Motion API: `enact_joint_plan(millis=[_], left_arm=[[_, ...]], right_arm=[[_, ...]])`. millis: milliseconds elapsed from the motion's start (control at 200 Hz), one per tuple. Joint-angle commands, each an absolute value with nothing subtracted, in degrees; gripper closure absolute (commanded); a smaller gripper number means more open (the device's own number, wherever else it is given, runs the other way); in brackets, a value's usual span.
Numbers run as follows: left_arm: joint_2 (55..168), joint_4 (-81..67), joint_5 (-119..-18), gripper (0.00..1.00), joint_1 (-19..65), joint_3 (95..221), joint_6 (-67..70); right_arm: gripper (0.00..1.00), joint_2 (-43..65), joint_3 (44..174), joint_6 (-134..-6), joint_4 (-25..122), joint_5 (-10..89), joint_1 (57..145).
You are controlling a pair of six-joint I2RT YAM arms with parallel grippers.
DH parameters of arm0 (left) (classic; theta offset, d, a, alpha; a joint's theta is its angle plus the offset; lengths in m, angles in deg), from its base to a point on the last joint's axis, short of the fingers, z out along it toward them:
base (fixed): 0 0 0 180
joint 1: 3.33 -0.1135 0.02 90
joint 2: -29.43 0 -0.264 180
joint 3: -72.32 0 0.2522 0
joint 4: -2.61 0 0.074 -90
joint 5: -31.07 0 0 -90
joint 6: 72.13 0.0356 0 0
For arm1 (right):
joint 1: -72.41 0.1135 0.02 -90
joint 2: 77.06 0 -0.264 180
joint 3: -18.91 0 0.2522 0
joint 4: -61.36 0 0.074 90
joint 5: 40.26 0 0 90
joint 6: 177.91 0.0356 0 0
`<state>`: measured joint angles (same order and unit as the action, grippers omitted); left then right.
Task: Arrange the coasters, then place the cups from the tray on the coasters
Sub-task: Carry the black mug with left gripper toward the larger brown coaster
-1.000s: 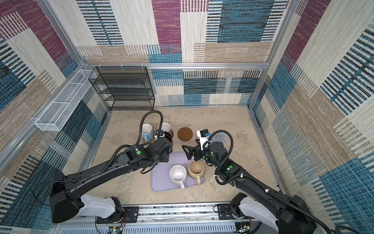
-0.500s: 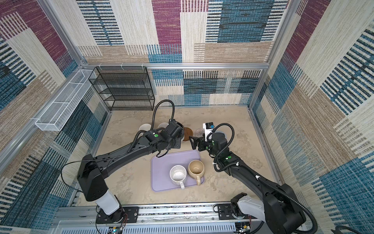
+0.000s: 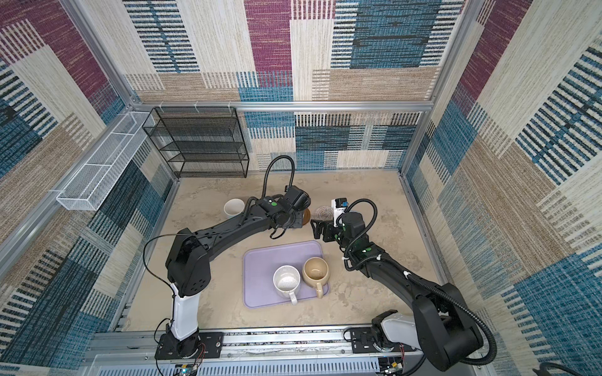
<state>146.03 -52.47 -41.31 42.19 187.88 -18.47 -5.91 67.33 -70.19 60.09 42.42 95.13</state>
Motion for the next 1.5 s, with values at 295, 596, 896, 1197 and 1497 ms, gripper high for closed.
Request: enact_joint_plan(millis=[295, 596, 896, 1197, 1497], left_arm=[[154.6, -53.1, -41.6, 1.00, 40.4, 196.3, -21.3], [157.5, -54.2, -41.5, 1.00, 40.2, 199.2, -22.0], [159.5, -54.6, -41.9, 1.00, 40.0, 200.5, -21.1], [159.0, -55.5, -42.6, 0.85, 40.0, 200.6, -21.8], [158.2, -55.7, -44.8, 0.72, 40.0, 200.4, -21.6]], right_arm=[[0.00, -5.1, 66.7, -70.7, 62.0, 44.9, 94.7], [0.00, -4.7, 66.6, -70.6, 62.4, 44.1, 94.6], [0.00, -3.9, 67.1, -70.6, 62.1, 42.6, 94.4], [0.00, -3.6, 67.0, -70.7, 62.0, 42.9, 94.3], [0.00, -3.4, 67.0, -70.7, 62.0, 43.0, 94.2]])
